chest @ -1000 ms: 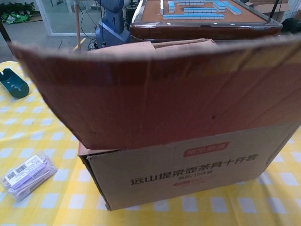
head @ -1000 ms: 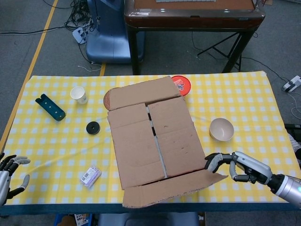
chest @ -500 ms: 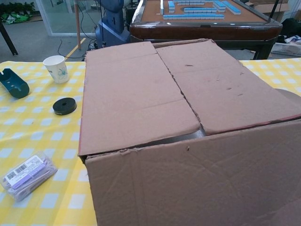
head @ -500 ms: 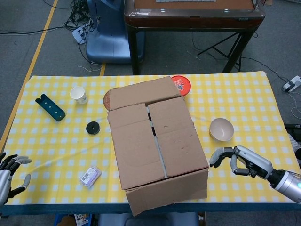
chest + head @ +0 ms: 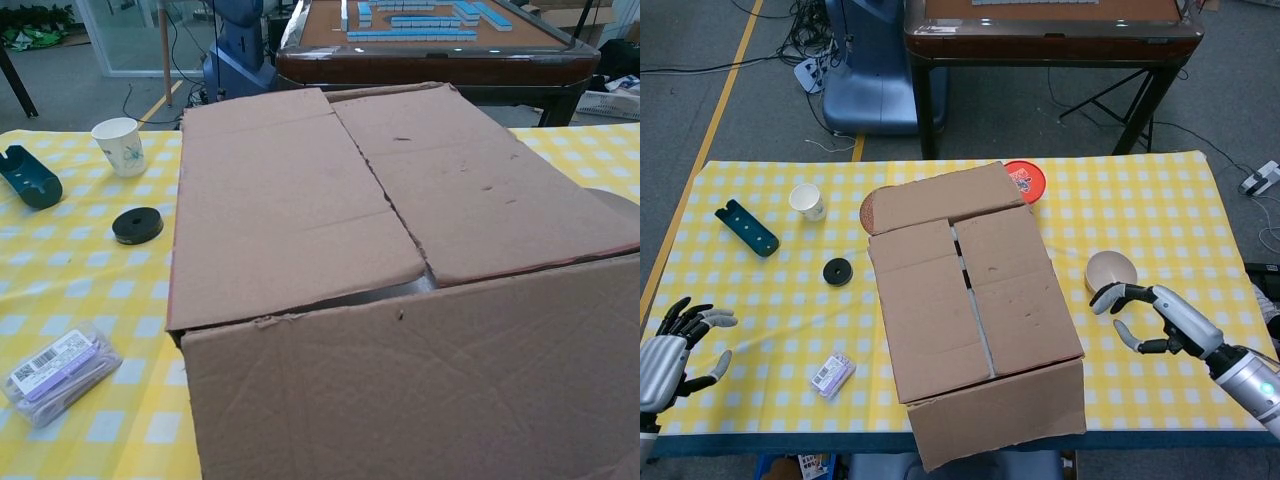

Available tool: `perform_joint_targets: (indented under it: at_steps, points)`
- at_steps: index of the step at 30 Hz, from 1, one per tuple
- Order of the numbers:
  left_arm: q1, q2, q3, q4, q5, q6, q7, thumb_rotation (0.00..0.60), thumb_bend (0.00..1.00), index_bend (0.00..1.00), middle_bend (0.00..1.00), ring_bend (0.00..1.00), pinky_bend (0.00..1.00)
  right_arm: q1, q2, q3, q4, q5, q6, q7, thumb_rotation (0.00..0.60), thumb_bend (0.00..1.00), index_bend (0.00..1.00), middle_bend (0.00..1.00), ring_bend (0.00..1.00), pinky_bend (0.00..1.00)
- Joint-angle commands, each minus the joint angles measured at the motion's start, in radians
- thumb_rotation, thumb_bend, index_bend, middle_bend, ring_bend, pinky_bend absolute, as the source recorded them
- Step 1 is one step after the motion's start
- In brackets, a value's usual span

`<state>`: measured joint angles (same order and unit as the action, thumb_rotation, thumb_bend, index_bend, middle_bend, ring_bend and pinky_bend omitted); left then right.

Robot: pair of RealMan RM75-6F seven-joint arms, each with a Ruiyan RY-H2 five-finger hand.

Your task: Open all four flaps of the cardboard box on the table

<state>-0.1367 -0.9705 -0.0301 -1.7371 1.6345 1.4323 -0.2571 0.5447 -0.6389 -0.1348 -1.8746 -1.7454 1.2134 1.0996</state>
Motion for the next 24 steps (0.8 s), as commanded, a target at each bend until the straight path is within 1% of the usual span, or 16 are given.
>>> perform_joint_targets:
  at_steps: [1,4,5,7,9,11,12,14,17,19,22,24]
  points:
    - [-0.119,0.038,-0.027,-0.011,0.094,-0.085,-0.134,0.600,0.43,0.38,0.27,0.16,0.00,-0.055,-0.022,0.055,-0.074,0.149,-0.017,-0.203,0.600,0.36,0.36,0.27,0.24,0.30]
    - [-0.204,0.042,-0.042,-0.008,0.157,-0.140,-0.166,0.600,0.43,0.36,0.27,0.15,0.00,-0.079,-0.036,0.075,-0.087,0.197,0.004,-0.294,0.600,0.35,0.34,0.25,0.22,0.28]
    - [-0.231,0.047,-0.043,-0.009,0.176,-0.164,-0.169,0.589,0.43,0.36,0.27,0.15,0.00,-0.088,-0.043,0.083,-0.090,0.211,0.016,-0.331,0.600,0.35,0.33,0.24,0.21,0.27]
    - [-0.293,0.051,-0.049,-0.020,0.210,-0.215,-0.196,0.533,0.43,0.36,0.26,0.13,0.00,-0.107,-0.056,0.099,-0.100,0.243,0.041,-0.415,0.600,0.35,0.32,0.23,0.20,0.26]
    - [-0.352,0.043,-0.058,-0.023,0.236,-0.252,-0.219,0.448,0.44,0.36,0.24,0.12,0.00,-0.123,-0.064,0.113,-0.113,0.272,0.058,-0.481,0.600,0.35,0.31,0.22,0.19,0.26]
    - [-0.399,0.027,-0.068,-0.019,0.258,-0.279,-0.224,0.371,0.44,0.36,0.24,0.12,0.00,-0.134,-0.068,0.124,-0.125,0.292,0.069,-0.515,0.600,0.36,0.29,0.21,0.18,0.25]
    - [-0.427,0.012,-0.075,-0.015,0.271,-0.291,-0.223,0.353,0.44,0.36,0.24,0.11,0.00,-0.141,-0.072,0.131,-0.130,0.303,0.077,-0.532,0.600,0.36,0.28,0.20,0.18,0.25]
    - [-0.467,-0.014,-0.084,-0.012,0.287,-0.306,-0.218,0.336,0.45,0.36,0.24,0.11,0.00,-0.152,-0.078,0.142,-0.136,0.315,0.090,-0.555,0.600,0.37,0.28,0.20,0.18,0.25]
    - [-0.529,-0.050,-0.097,-0.018,0.304,-0.340,-0.194,0.291,0.44,0.36,0.24,0.11,0.00,-0.169,-0.089,0.159,-0.144,0.329,0.112,-0.589,0.600,0.37,0.28,0.20,0.17,0.25]
    - [-0.570,-0.067,-0.107,-0.033,0.297,-0.378,-0.171,0.285,0.44,0.36,0.24,0.11,0.00,-0.177,-0.090,0.166,-0.150,0.340,0.110,-0.600,0.600,0.37,0.28,0.20,0.17,0.25]
    - [-0.623,-0.086,-0.131,-0.055,0.266,-0.433,-0.124,0.262,0.44,0.35,0.24,0.11,0.00,-0.182,-0.080,0.172,-0.160,0.350,0.089,-0.604,0.600,0.38,0.28,0.20,0.17,0.25]
    - [-0.653,-0.103,-0.150,-0.080,0.217,-0.483,-0.073,0.244,0.44,0.35,0.24,0.11,0.00,-0.187,-0.076,0.178,-0.163,0.354,0.083,-0.612,0.600,0.38,0.28,0.20,0.17,0.25]
